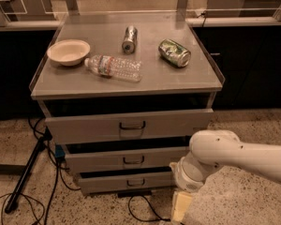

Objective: Open bottom drawer

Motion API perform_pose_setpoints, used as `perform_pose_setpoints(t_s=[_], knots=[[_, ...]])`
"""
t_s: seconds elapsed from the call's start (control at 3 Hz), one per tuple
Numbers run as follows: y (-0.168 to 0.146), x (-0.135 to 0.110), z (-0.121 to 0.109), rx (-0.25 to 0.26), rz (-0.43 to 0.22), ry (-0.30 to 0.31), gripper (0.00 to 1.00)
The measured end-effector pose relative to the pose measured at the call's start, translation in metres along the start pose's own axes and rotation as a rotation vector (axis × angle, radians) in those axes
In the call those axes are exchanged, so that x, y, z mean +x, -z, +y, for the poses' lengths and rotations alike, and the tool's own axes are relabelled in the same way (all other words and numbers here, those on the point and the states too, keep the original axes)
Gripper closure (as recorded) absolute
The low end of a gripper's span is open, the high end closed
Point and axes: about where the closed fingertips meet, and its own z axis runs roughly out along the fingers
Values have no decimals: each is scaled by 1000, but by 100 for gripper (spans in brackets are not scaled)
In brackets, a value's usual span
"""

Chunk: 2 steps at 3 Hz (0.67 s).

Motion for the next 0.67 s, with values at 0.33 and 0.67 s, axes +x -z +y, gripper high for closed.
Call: perform_pose_setpoints(t_s=[0.33, 0.67], knots=[[-29, 12, -4, -11, -28, -21, 0], [-65, 15, -17, 11, -59, -31, 0]])
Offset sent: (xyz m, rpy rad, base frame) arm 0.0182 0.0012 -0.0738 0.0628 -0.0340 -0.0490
